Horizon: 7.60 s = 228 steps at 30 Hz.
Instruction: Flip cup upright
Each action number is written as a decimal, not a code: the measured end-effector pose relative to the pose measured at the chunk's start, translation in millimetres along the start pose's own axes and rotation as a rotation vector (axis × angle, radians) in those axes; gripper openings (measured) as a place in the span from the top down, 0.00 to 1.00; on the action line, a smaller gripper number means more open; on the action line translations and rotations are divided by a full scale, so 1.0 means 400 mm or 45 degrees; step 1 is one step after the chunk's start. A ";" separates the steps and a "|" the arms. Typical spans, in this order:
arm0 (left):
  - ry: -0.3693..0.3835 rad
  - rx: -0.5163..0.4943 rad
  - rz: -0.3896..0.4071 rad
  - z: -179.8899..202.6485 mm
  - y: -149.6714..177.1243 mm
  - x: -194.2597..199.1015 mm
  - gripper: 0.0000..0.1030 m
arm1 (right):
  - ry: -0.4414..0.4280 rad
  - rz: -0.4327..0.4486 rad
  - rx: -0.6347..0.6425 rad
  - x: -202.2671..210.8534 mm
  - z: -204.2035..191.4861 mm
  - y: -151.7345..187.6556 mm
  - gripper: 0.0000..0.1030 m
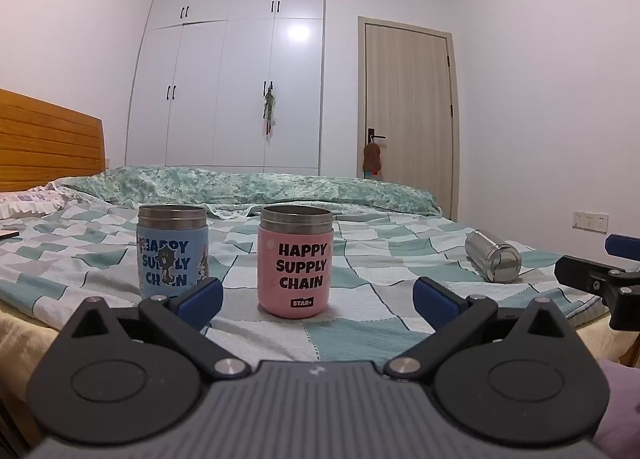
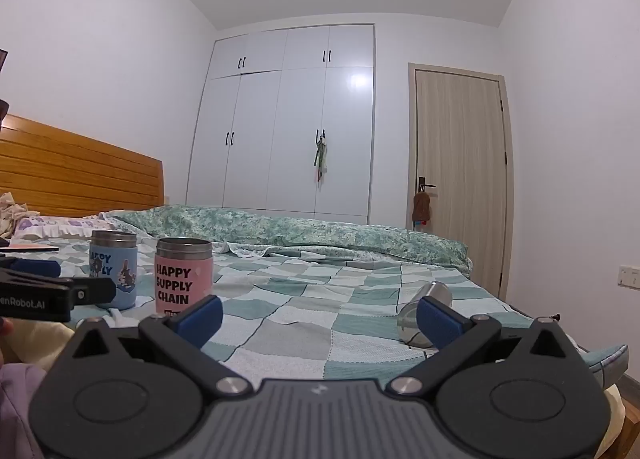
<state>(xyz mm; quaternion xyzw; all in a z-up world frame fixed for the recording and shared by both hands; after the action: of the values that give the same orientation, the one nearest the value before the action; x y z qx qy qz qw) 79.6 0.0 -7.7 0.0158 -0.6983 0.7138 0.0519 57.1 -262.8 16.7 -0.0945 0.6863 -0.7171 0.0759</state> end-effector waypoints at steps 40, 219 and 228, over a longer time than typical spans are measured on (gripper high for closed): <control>0.000 0.006 -0.002 0.000 0.000 0.000 0.00 | 0.000 0.000 0.001 0.000 0.000 0.000 0.00; 0.122 -0.103 -0.652 0.199 -0.107 -0.265 0.00 | -0.090 -0.801 -0.144 -0.292 0.243 -0.012 0.00; 0.066 -0.083 -0.931 0.240 -0.040 -0.400 0.00 | -0.150 -0.789 -0.027 -0.331 0.285 0.029 0.00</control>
<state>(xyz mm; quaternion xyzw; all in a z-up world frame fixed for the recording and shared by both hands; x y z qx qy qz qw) 235.4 -104.1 -4.8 0.2445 -0.6672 0.6257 0.3218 212.7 -342.2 5.4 -0.3414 0.6265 -0.6923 -0.1077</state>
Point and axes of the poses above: each gripper's, at about its wrist camera, not at the fingertips, and x roughly against the way its jaws point, z to its right, y to its underside, the point moved 8 cm from there along -x, roughly the way its jaws point, and after that the axes turned 3 degrees about y, right-handed, at the moved point
